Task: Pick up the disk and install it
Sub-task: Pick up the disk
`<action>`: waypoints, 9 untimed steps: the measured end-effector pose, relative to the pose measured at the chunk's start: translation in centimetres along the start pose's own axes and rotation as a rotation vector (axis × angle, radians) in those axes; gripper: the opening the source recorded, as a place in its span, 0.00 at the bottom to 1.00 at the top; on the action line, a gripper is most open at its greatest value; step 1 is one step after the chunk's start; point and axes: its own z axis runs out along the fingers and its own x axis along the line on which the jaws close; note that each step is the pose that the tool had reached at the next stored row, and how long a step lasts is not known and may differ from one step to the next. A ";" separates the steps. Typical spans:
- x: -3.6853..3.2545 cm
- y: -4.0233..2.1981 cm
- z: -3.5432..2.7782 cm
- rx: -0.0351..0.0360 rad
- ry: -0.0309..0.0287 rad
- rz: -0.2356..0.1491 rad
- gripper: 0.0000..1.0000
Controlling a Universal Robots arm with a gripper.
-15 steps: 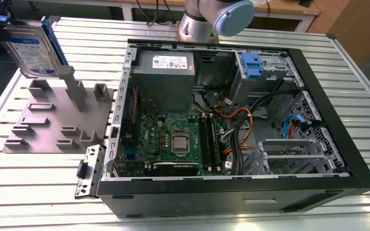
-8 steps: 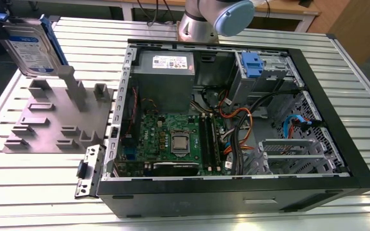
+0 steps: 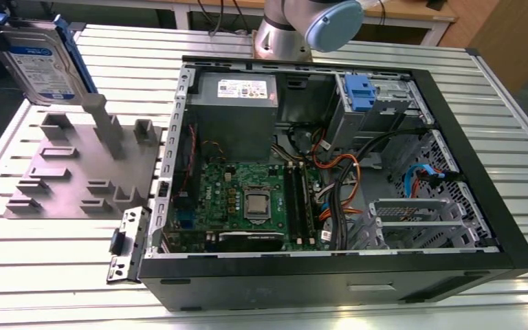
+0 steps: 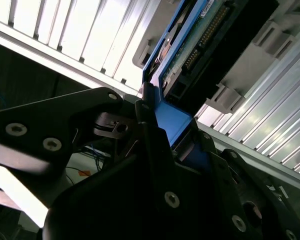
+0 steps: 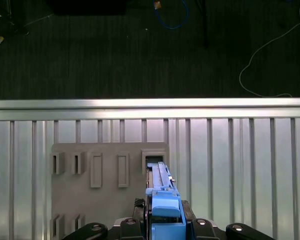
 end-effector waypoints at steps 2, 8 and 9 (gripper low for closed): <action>0.00 0.00 -0.15 0.0001 -0.0001 0.000 0.37; -0.03 0.01 -0.80 0.0001 0.0000 0.000 0.37; -0.03 0.01 -0.89 0.0000 0.0000 0.000 0.37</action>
